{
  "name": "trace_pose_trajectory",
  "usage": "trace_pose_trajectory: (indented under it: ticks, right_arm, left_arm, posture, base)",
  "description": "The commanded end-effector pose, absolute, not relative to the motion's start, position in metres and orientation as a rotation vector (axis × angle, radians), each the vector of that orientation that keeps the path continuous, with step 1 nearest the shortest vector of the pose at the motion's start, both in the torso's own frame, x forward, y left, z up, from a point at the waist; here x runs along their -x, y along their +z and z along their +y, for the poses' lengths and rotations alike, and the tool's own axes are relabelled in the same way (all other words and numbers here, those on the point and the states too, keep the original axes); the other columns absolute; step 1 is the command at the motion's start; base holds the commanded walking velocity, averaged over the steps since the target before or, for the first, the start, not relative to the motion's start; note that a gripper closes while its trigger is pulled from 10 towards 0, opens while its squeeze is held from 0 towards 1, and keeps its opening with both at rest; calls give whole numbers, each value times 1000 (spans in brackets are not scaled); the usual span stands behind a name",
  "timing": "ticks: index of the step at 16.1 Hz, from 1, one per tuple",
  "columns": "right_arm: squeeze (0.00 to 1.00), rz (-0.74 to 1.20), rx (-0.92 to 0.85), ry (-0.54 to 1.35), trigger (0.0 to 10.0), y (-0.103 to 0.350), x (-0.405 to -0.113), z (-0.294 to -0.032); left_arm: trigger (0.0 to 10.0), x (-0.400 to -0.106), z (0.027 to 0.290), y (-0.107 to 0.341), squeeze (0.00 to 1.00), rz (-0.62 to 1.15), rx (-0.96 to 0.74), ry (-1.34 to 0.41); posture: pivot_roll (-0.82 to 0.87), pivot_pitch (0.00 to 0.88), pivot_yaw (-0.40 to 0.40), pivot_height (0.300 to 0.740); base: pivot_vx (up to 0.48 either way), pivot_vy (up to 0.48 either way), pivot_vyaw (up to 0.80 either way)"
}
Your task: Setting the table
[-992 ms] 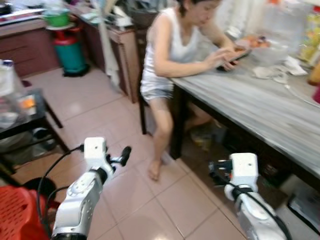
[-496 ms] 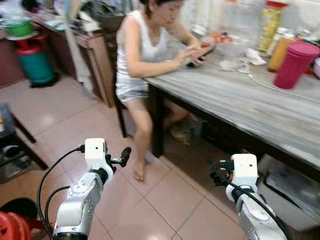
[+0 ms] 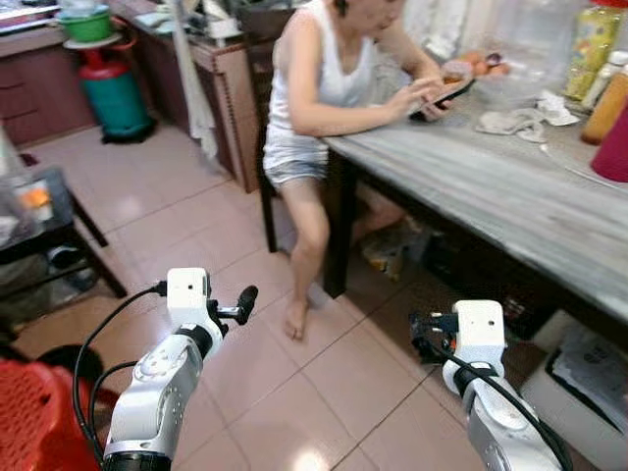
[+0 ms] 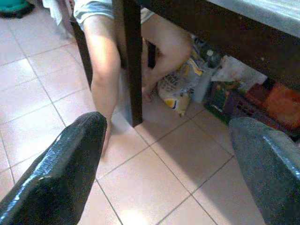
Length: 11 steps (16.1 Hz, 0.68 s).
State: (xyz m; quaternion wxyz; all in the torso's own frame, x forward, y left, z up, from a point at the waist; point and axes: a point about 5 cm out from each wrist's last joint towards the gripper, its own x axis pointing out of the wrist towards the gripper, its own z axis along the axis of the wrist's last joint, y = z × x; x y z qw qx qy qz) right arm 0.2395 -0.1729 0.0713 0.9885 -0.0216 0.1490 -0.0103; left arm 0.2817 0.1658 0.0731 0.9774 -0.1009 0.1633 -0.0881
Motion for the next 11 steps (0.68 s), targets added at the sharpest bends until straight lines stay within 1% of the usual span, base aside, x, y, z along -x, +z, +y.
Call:
trace_pose_trajectory:
  ticks: [1, 4, 6, 9, 10, 11]
  right_arm:
    - [0, 302, 45, -53, 10000, 72, -241, -179]
    - [0, 308, 73, -92, 10000, 71, -242, -183]
    - [0, 287, 45, -83, 10000, 71, -243, -181]
    - [0, 279, 76, -106, 10000, 73, -245, -181]
    - [0, 315, 30, -84, 10000, 71, -245, -180]
    - [0, 303, 8, -59, 10000, 74, -244, -178]
  left_arm:
    - [10000, -283, 167, 74, 0, 338, 188, -171]
    - [10000, -284, 168, 75, 0, 336, 183, -168]
    - [10000, -285, 168, 76, 0, 334, 181, -166]
    - [10000, -284, 169, 75, 0, 338, 178, -166]
    - [10000, -284, 169, 75, 0, 339, 176, -167]
    - [10000, -284, 169, 75, 0, 340, 173, -168]
  posture:
    - [-223, 0, 49, 740]
    - [-221, 0, 50, 740]
    - [-220, 0, 49, 740]
    - [-220, 0, 49, 740]
    - [-221, 0, 50, 740]
    - [-222, 0, 50, 740]
  base:
    - [-281, 0, 0]
    - [-303, 0, 0]
    - [-309, 0, 0]
    - [-311, 0, 0]
    - [-311, 0, 0]
    - [-311, 0, 0]
